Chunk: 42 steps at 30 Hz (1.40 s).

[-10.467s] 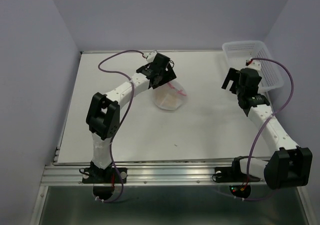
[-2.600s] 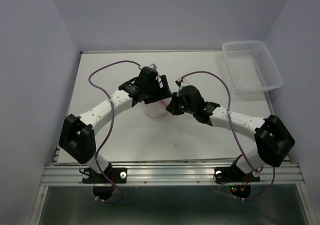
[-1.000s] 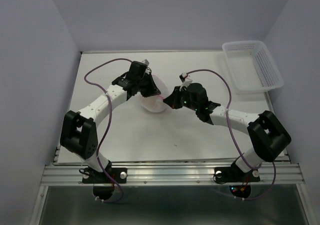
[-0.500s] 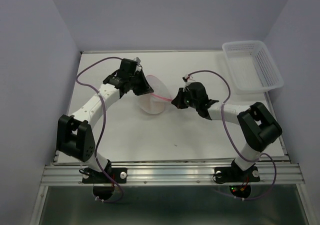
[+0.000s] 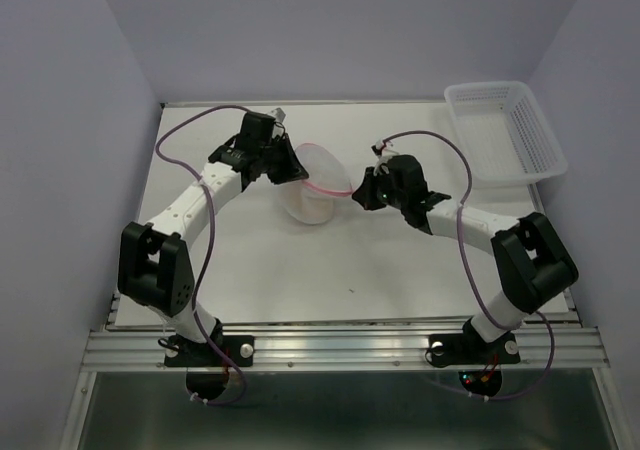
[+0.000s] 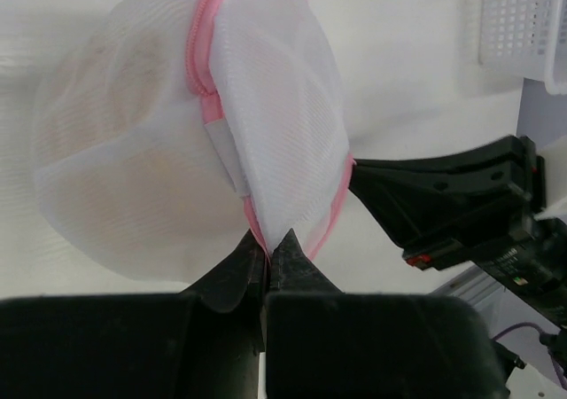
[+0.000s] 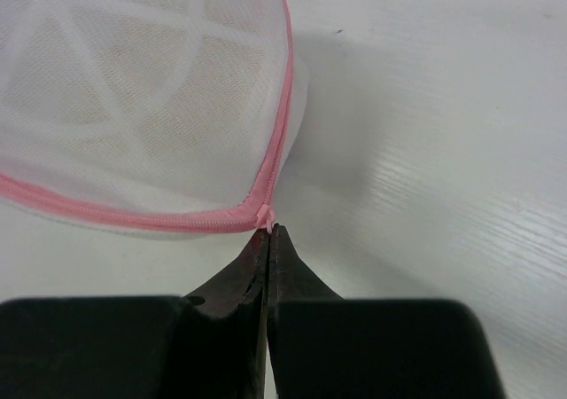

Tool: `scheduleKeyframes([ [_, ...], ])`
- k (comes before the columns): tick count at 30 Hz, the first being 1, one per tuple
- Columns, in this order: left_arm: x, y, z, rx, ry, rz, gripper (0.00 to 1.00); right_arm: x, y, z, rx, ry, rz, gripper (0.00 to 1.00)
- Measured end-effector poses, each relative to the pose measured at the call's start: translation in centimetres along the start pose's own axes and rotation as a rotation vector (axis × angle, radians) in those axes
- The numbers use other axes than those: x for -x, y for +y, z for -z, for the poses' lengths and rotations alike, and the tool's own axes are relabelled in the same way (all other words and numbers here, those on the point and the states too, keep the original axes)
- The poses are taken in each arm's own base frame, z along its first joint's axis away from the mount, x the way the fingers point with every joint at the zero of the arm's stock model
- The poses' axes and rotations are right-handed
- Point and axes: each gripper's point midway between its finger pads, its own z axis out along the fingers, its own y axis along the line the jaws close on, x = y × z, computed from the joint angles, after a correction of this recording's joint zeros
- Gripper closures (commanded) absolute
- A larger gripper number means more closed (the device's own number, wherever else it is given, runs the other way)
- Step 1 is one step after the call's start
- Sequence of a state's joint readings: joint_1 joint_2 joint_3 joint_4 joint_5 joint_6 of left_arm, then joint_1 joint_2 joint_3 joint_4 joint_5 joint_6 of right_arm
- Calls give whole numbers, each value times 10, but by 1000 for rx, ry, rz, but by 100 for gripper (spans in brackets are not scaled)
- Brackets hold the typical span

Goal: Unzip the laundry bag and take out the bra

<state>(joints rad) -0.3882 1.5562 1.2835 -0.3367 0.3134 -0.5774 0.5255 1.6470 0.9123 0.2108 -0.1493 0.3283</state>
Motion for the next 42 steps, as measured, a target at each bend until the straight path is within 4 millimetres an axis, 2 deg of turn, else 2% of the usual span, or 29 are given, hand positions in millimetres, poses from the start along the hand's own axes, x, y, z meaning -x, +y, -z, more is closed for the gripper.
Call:
scheduleKeyframes([
  [4,13,3,-19,17,1,-8,94,10,1,23,-4,-24,18,99],
  [5,18,3,-26,18,4,-19,88,11,5,28,1,-24,26,99],
  [9,42,-6,-52,-11,-6,-73,82,9,25,40,27,-24,61,99],
  [11,51,-11,-66,-29,-1,-101,71,5,40,42,55,-19,82,99],
  [12,53,-13,-71,-38,2,-113,56,3,50,42,71,-19,94,99],
  [13,56,-14,-78,-46,7,-122,47,1,54,42,78,-15,97,99],
  [14,57,-13,-85,-47,9,-130,29,-3,61,42,89,-8,97,99],
  [15,60,-13,-89,-50,2,-139,20,-6,64,42,94,3,93,99],
  [18,71,-6,-95,-42,-29,-155,11,-29,69,35,82,73,48,99],
  [23,80,6,-92,-5,-70,-157,10,-57,59,18,8,152,-46,99],
  [25,75,14,-87,28,-71,-152,8,-59,53,17,-29,154,-68,99],
  [28,61,22,-72,54,-68,-135,6,-49,52,15,-54,125,-87,99],
  [31,36,22,-50,15,-59,-113,4,-37,55,15,-57,93,-93,99],
  [33,20,19,-43,-32,-48,-105,4,-33,56,17,-54,81,-93,99],
  [37,-17,6,-49,-159,24,-112,4,-24,60,23,-42,56,-94,99],
  [40,-38,-5,-56,-244,73,-97,4,-18,63,26,-36,40,-95,99],
  [42,-45,-10,-59,-285,87,-86,3,-15,63,28,-35,31,-97,99],
])
